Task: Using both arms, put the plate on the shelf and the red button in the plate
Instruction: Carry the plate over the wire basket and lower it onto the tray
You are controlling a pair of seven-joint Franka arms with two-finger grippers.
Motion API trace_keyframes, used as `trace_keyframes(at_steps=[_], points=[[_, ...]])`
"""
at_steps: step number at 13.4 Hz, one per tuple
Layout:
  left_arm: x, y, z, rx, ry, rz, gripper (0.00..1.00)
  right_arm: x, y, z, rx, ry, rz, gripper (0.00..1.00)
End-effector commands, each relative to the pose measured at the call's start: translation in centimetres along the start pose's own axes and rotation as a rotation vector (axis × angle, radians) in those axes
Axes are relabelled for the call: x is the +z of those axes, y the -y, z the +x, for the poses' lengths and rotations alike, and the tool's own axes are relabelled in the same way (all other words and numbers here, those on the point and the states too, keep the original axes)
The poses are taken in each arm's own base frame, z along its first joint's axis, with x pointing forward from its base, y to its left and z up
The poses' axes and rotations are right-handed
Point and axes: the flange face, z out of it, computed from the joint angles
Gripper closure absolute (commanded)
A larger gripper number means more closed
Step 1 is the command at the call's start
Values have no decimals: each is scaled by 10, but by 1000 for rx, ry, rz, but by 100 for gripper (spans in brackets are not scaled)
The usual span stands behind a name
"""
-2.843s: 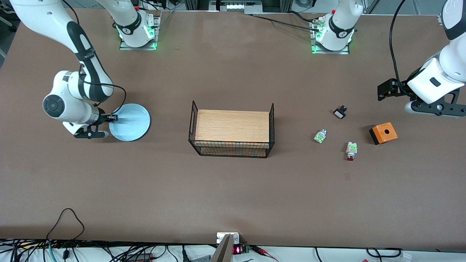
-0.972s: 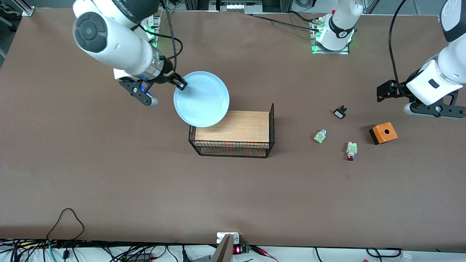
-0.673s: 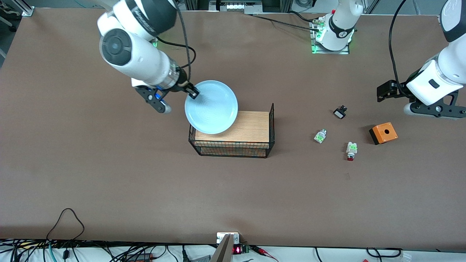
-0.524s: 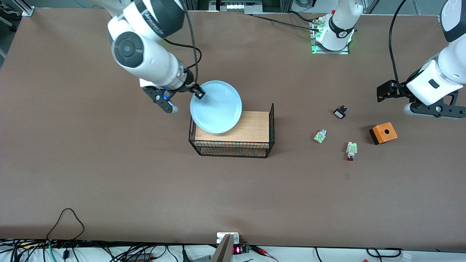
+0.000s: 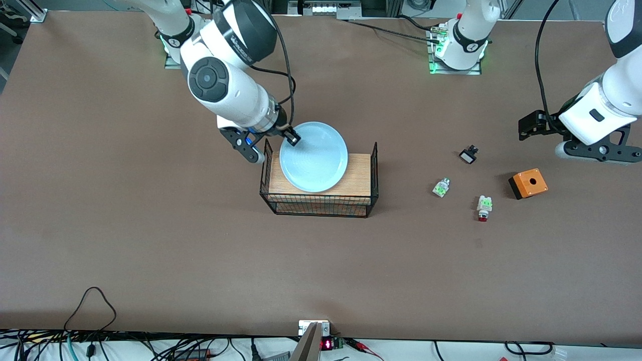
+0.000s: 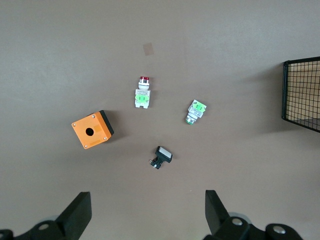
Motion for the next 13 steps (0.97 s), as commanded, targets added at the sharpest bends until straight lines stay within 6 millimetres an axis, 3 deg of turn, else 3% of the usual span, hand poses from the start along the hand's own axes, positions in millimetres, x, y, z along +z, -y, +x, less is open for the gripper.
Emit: trace_keyframes(at_steps=[1,9,10,11,13], points=[[-6,-1,2,26,-12,8,0,12,6,2,17,1,9,100],[-5,2,2,20,-9,14,0,35,12,15,15,-10,17,99],[-5,3,2,18,-10,9,0,32,11,21,14,-13,20,73],[-5,3,2,17,-10,11,0,31,10,26,7,-16,20,6],[-5,3,2,18,-10,12,0,21,10,31,-21,-20,36,0]])
